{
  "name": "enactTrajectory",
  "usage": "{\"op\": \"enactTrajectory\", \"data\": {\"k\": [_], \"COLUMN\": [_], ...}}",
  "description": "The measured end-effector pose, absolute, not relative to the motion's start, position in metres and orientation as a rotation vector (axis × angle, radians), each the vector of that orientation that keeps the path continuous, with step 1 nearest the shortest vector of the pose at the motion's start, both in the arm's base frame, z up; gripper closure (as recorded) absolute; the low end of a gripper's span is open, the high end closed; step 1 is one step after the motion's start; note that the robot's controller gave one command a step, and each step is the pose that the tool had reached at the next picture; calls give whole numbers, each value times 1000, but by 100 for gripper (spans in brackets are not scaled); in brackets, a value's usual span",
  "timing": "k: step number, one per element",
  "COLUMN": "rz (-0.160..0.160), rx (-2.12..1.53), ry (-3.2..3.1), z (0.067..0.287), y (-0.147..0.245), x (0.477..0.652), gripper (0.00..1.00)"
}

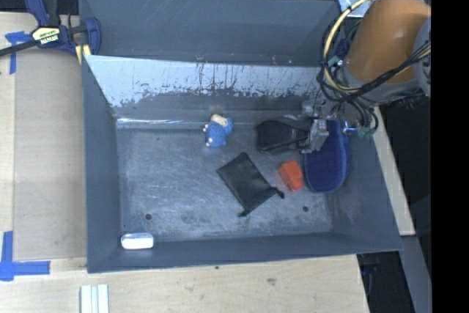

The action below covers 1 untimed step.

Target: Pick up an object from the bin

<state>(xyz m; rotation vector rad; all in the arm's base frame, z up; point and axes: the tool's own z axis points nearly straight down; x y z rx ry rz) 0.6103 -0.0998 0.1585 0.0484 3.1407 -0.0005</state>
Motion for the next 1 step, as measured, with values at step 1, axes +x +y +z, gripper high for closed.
{"op": "enactTrajectory", "data": {"k": [1], "rz": [-1], "rx": [49], "ry": [3142], "z": [194], "y": [-100], "x": [610], "gripper": [100]}}
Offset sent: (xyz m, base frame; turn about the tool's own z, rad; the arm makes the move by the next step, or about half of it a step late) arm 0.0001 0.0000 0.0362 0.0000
